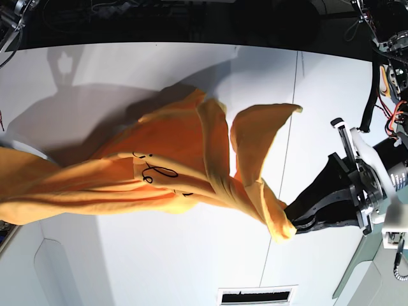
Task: Layout the t-shirt on the table in an organized manner, then fold the t-shirt properly
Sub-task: 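Lift the shirt with the left gripper and grasp its other end with the right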
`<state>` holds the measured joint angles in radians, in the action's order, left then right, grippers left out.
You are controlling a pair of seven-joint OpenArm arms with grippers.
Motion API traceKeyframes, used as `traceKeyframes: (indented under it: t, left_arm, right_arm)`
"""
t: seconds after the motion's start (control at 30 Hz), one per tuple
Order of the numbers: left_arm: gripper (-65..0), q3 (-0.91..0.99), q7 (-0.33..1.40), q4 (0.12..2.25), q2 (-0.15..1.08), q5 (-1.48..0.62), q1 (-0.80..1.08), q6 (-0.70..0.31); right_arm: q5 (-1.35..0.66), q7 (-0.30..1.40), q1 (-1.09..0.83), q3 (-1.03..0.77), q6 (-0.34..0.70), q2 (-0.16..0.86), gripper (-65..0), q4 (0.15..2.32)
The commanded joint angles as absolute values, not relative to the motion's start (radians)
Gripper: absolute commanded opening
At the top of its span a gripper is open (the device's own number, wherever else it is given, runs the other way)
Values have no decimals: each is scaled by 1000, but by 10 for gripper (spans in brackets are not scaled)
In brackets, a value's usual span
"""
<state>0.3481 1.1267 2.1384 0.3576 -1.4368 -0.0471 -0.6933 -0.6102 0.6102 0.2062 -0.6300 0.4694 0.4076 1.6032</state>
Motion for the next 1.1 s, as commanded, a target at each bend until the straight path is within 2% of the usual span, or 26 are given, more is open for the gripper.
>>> traceKeyframes:
  t: [0.0, 0.2, 0.37, 0.47, 0.63, 0.67, 0.73, 0.77, 0.8, 0.9, 1.07]
  left_arm:
    - [-650, 354, 1096, 2155, 372, -1468, -62, -698]
    - [-650, 354, 1096, 2154, 372, -1465, -67, -698]
    - [-650, 354, 1038, 2091, 372, -1322, -67, -698]
    - [-650, 354, 1015, 1980, 372, -1263, -67, -698]
    - [-650, 352, 1006, 1728, 371, -1183, -66, -698]
    - [-650, 352, 1006, 1675, 371, -1180, -67, -698]
    - [-650, 352, 1004, 1582, 371, -1176, -67, -698]
    - [-650, 352, 994, 1542, 371, -1175, -67, -698]
    - [-650, 352, 984, 1510, 371, -1170, -67, -698]
    - [-650, 352, 949, 1454, 372, -1124, -66, -698]
    - [-650, 352, 945, 1447, 373, -1094, -67, -698]
  right_arm:
    - [-628, 577, 246, -635, 476, 433, -650, 1621]
    - [-604, 577, 326, -610, 476, 432, -650, 1618]
    - [-520, 522, 335, -458, 476, 431, -650, 1560]
    - [-420, 455, 375, -324, 476, 420, -650, 1418]
    - [-345, 365, 480, -165, 473, 371, -650, 1052]
    - [-343, 345, 492, -152, 472, 359, -590, 991]
    - [-358, 337, 503, -147, 472, 334, -343, 916]
    - [-368, 343, 500, -149, 478, 323, -257, 909]
    - [-377, 356, 493, -151, 487, 312, -223, 913]
    - [-443, 453, 466, -173, 520, 281, -222, 981]
    - [-547, 669, 330, -242, 532, 215, -224, 1260]
